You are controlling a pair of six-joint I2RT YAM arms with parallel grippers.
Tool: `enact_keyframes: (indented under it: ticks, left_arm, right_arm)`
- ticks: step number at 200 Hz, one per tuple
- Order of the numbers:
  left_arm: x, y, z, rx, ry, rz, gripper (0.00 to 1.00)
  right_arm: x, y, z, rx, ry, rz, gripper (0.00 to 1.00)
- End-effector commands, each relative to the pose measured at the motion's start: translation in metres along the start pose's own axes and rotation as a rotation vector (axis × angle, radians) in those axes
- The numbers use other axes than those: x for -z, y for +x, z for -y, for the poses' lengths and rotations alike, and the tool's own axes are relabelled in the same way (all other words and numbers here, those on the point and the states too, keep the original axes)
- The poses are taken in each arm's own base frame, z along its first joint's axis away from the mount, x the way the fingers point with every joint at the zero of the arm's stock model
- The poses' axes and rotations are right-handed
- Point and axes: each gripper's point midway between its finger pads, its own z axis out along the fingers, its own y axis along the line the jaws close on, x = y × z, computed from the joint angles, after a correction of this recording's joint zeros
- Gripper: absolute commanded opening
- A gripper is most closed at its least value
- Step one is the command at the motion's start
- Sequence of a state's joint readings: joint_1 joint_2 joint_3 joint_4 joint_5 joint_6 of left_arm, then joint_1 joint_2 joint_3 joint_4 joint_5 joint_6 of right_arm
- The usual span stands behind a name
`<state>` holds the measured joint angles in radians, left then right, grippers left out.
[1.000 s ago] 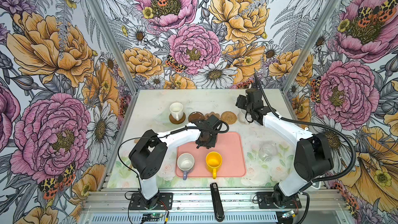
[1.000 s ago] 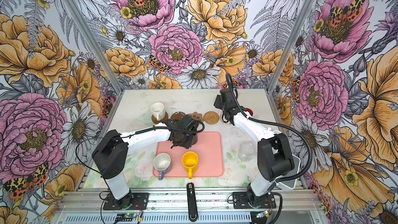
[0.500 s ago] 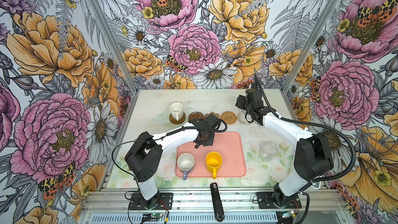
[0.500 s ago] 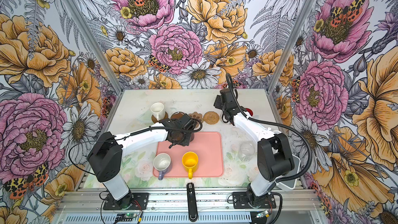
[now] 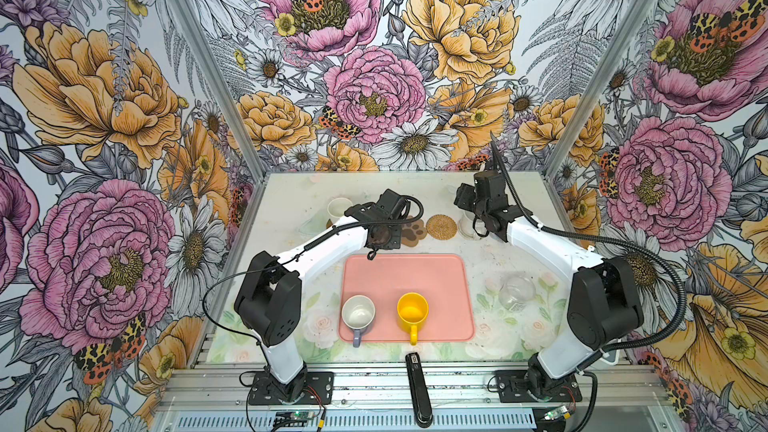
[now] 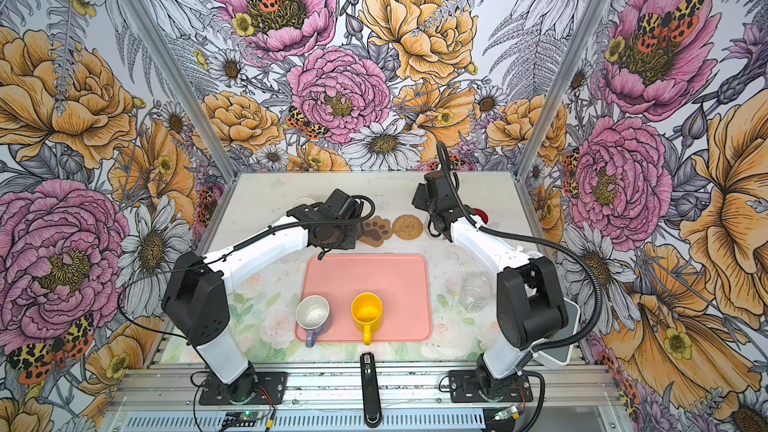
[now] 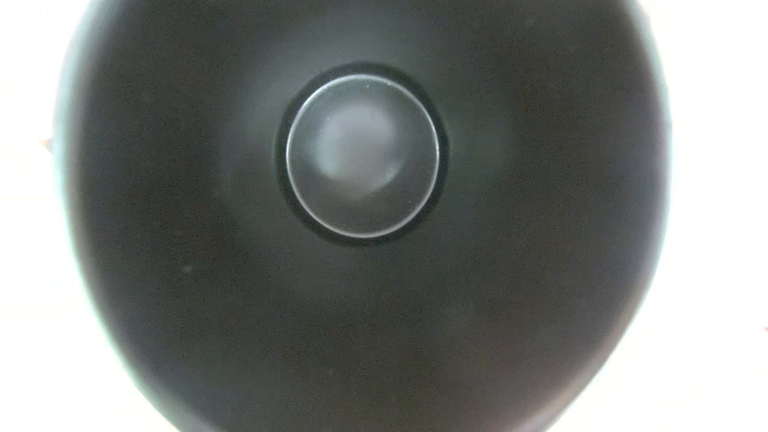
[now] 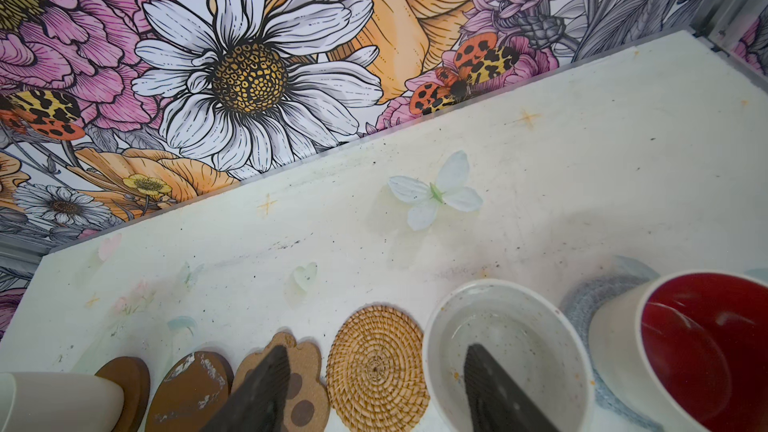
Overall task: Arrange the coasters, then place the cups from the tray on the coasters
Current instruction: 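Lift the black mug with the left gripper and carry it toward the cork coaster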
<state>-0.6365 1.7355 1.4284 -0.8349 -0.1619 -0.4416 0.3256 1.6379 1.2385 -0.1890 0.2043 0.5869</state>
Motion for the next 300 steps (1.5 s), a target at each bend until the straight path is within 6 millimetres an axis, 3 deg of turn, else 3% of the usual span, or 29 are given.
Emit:
enact_keyframes:
  ticks: [1, 43, 81, 83, 88, 144, 300]
  left_arm:
    - [0.011, -0.044, -0.009, 0.029, 0.002, 0.130, 0.00]
    - [0.000, -0.065, -0.025, 0.065, 0.007, 0.153, 0.00]
    - [-0.008, -0.080, -0.023, 0.071, 0.047, 0.166, 0.00]
    - [-0.020, -0.075, -0.024, 0.067, 0.036, 0.141, 0.00]
    - [-0.026, -0.074, -0.024, 0.064, 0.033, 0.130, 0.00]
    - [-0.050, -0.071, -0.024, 0.059, 0.017, 0.091, 0.00]
    - [-0.058, -0.059, -0.030, 0.071, -0.019, 0.068, 0.00]
  right_arm:
    - [-0.001, -0.002, 0.000, -0.012, -0.010, 0.008, 0.69]
    - [-0.001, -0.003, -0.001, -0.014, -0.012, 0.011, 0.68]
    - [0.000, -0.004, -0.002, -0.017, -0.016, 0.011, 0.68]
    - [0.000, -0.003, -0.002, -0.017, -0.016, 0.010, 0.68]
    - [0.000, -0.003, -0.001, -0.016, -0.015, 0.010, 0.68]
    - [0.002, -0.005, -0.001, -0.014, -0.014, 0.016, 0.68]
    - [-0.002, -0.003, -0.002, -0.014, -0.015, 0.008, 0.68]
